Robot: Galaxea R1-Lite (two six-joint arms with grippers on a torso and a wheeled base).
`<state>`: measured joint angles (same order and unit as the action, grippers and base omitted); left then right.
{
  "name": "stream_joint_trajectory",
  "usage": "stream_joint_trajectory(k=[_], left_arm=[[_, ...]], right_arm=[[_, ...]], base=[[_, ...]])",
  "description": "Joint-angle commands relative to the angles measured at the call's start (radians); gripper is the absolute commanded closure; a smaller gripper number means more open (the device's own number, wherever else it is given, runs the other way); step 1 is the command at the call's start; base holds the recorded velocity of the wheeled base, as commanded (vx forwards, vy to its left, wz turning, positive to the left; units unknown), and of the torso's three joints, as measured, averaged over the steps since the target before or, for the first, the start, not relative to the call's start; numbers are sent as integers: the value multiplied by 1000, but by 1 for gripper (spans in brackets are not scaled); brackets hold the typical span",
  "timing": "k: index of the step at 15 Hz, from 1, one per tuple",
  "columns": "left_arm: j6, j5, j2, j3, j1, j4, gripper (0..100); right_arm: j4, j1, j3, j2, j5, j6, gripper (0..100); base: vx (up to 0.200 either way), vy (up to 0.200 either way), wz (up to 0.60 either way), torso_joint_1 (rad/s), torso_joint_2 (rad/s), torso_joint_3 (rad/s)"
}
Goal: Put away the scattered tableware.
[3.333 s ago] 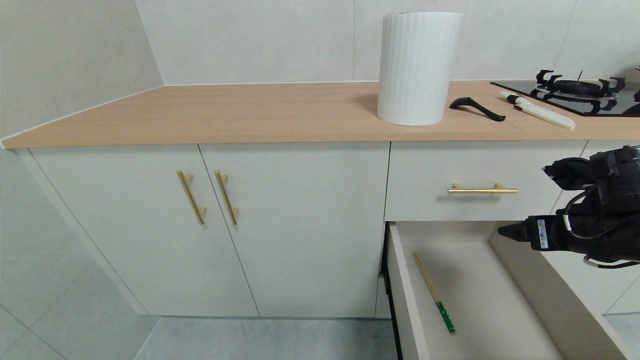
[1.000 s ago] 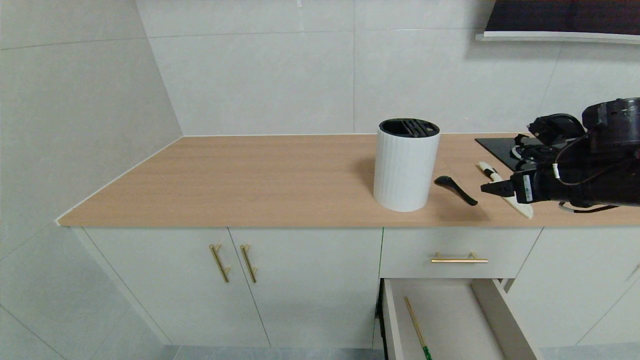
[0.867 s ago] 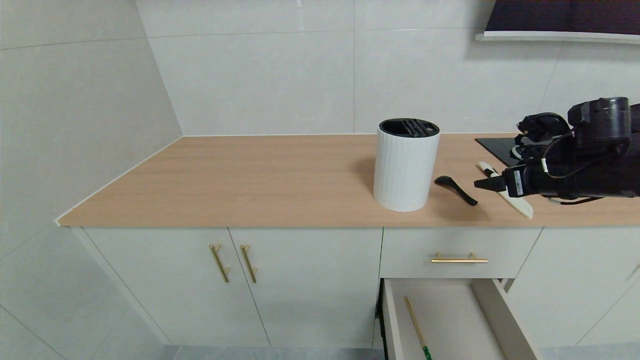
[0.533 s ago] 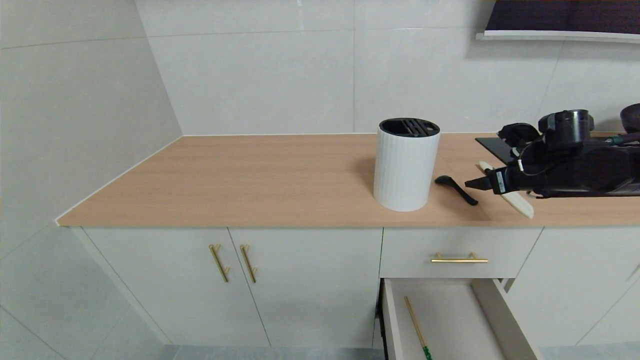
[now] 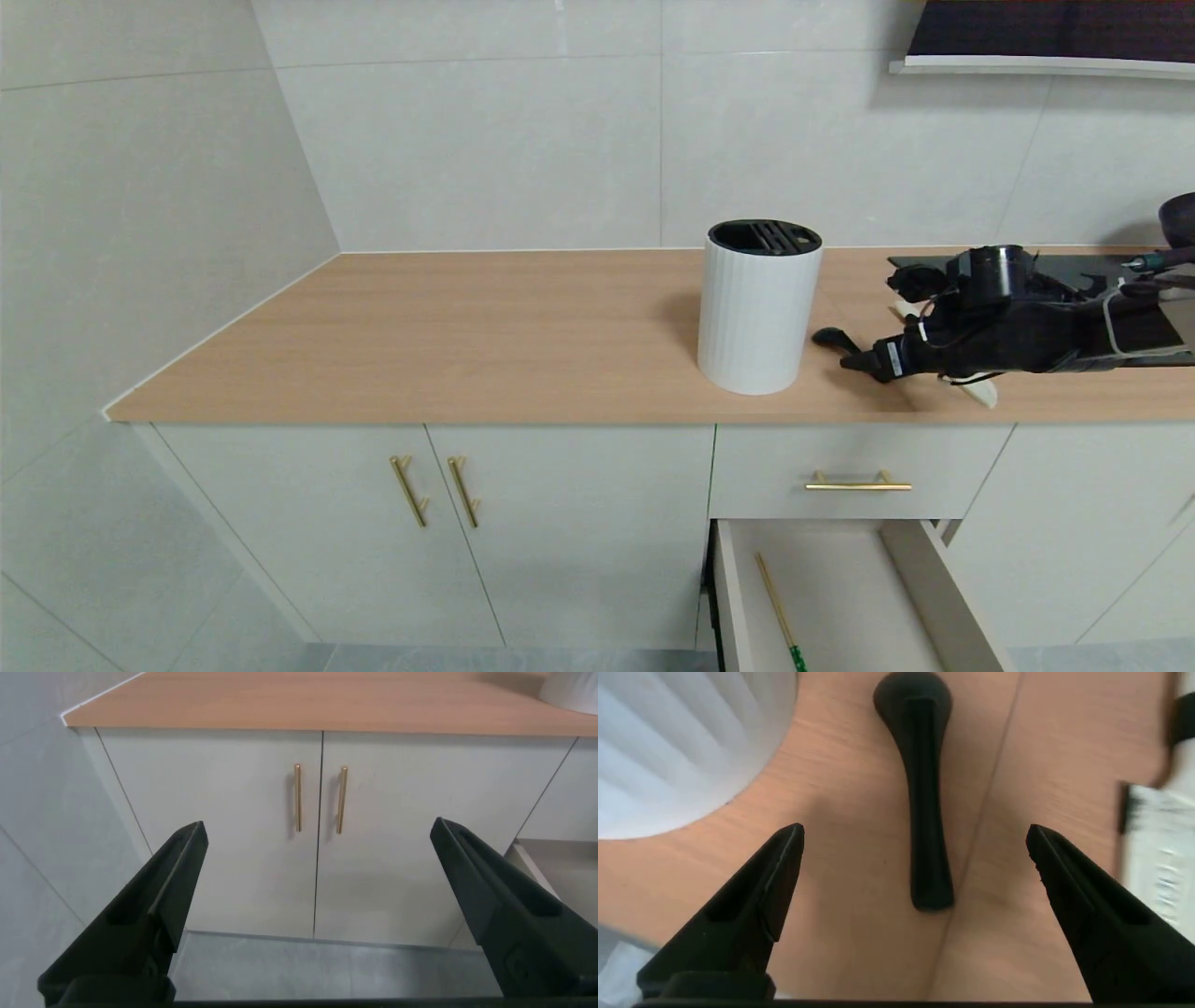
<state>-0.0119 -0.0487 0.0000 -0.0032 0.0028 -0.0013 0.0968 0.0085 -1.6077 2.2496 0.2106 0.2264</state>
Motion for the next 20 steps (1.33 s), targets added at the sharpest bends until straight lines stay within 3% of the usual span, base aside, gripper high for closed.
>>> stream_joint_trajectory(k=[1, 12, 13, 20], left_arm=[[0, 0, 0, 0, 0, 0, 0], [0, 0, 0, 0, 0, 0, 0], [0, 0, 0, 0, 0, 0, 0], [0, 0, 0, 0, 0, 0, 0]], right_arm=[[0, 1, -23, 42, 1, -1, 0], [-39, -7, -107, 100, 52, -39, 0], [-39, -7, -107, 104, 52, -39, 100], [-40, -7, -112, 123, 50, -39, 100]], base=[[0, 0, 0, 0, 0, 0], [0, 0, 0, 0, 0, 0], [0, 0, 0, 0, 0, 0], [0, 0, 0, 0, 0, 0]])
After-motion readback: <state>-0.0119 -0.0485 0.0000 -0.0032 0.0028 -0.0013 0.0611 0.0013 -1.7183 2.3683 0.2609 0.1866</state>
